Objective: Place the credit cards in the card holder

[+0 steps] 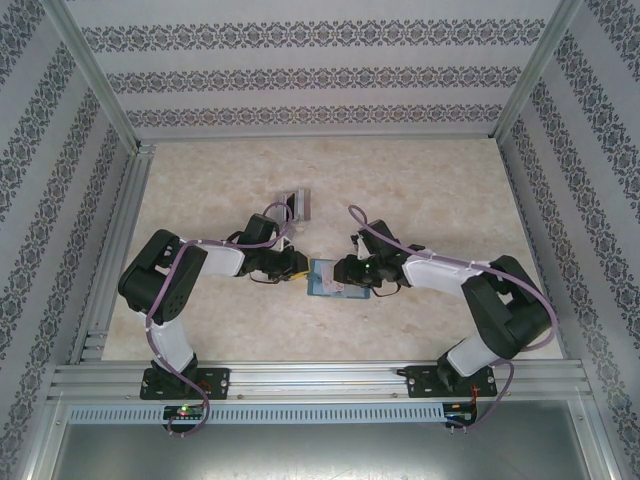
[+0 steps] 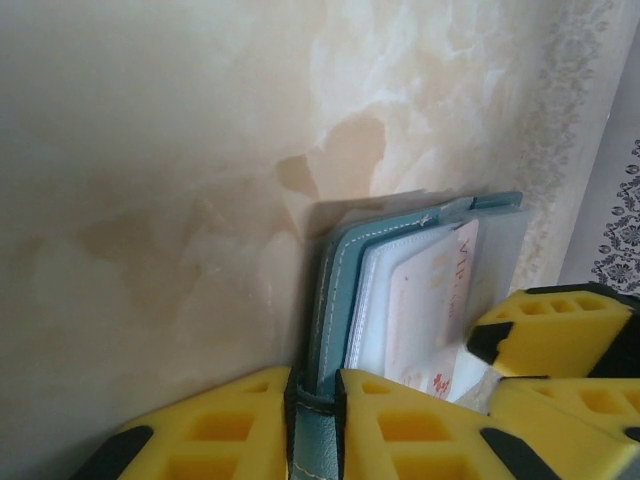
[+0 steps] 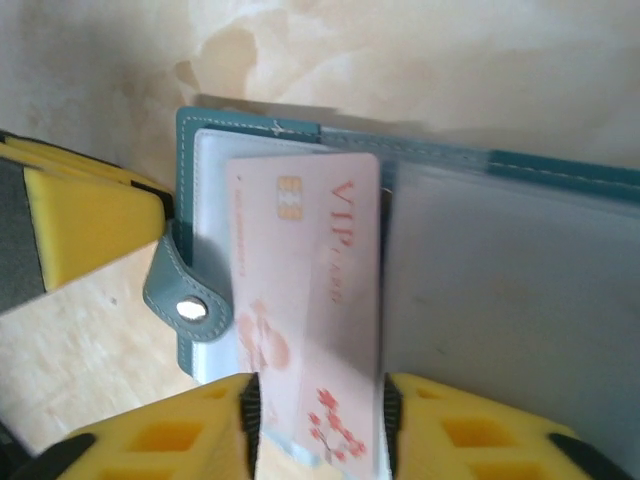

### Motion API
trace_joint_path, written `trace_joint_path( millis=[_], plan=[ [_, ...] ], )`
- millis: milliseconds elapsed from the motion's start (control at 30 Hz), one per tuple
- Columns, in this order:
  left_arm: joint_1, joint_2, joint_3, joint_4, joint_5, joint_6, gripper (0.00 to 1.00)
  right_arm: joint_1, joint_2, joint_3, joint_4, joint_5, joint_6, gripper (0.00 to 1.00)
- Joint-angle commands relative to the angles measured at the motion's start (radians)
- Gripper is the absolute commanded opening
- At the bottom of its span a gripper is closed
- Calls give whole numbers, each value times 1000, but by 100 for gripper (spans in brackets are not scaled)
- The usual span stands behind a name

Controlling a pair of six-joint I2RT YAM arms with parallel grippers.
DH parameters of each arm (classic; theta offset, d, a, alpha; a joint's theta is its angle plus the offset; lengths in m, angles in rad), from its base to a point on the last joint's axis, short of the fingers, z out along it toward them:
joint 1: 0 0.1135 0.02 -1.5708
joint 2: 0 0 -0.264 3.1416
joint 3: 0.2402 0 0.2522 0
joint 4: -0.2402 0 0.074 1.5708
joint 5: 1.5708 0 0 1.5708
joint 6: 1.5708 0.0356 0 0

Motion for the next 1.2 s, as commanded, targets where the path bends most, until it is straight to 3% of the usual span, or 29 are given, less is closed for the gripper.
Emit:
trace_joint_path(
  millis=[0, 133, 300, 367, 1167],
  plan=[
    [-19, 24, 10, 0, 3, -5, 20, -6, -66, 34, -136, 68, -61, 45],
    [-19, 12, 11, 3, 8, -9, 19, -33, -95, 26, -149, 64, -72, 42],
    [-19, 8, 5, -5, 2, -1, 17, -20, -50, 50, -136, 58, -74, 18],
    [-19, 10, 2, 1, 3, -5, 16, -14, -24, 65, -130, 59, -77, 14],
    [-19, 25, -13, 25, 9, -18, 11, 79, 175, 174, -138, 62, -91, 12]
  ],
)
